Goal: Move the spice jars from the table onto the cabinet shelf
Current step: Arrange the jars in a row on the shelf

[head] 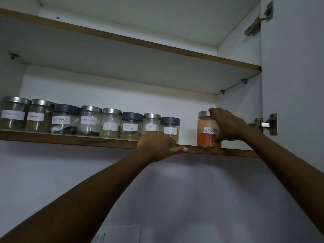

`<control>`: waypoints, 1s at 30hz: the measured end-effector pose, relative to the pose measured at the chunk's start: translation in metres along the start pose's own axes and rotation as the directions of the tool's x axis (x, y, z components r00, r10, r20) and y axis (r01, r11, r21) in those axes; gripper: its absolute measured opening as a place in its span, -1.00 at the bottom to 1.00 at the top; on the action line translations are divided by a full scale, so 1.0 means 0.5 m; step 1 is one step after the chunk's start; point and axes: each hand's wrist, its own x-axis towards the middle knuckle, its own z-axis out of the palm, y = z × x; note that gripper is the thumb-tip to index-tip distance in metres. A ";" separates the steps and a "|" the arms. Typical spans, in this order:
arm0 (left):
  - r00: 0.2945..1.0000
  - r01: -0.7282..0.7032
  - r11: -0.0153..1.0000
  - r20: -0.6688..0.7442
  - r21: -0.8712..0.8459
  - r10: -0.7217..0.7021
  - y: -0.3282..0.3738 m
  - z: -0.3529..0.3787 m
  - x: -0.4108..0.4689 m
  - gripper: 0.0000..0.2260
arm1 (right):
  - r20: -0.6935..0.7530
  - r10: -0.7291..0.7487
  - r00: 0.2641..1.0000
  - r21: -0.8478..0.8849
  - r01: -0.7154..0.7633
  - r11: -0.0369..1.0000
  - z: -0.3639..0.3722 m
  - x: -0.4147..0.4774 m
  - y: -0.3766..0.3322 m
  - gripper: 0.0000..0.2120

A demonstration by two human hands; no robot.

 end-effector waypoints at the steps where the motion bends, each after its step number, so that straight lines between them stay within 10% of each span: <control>1: 1.000 -0.007 1.000 -0.014 0.013 0.007 0.000 0.000 0.000 -0.36 | -0.001 0.005 1.000 -0.009 -0.005 1.000 0.007 0.008 -0.004 -0.03; 30: 0.966 -0.062 0.989 -0.240 0.134 0.093 -0.008 0.028 0.006 -0.38 | 0.092 0.082 0.992 0.086 -0.090 0.992 0.192 0.254 -0.047 -0.39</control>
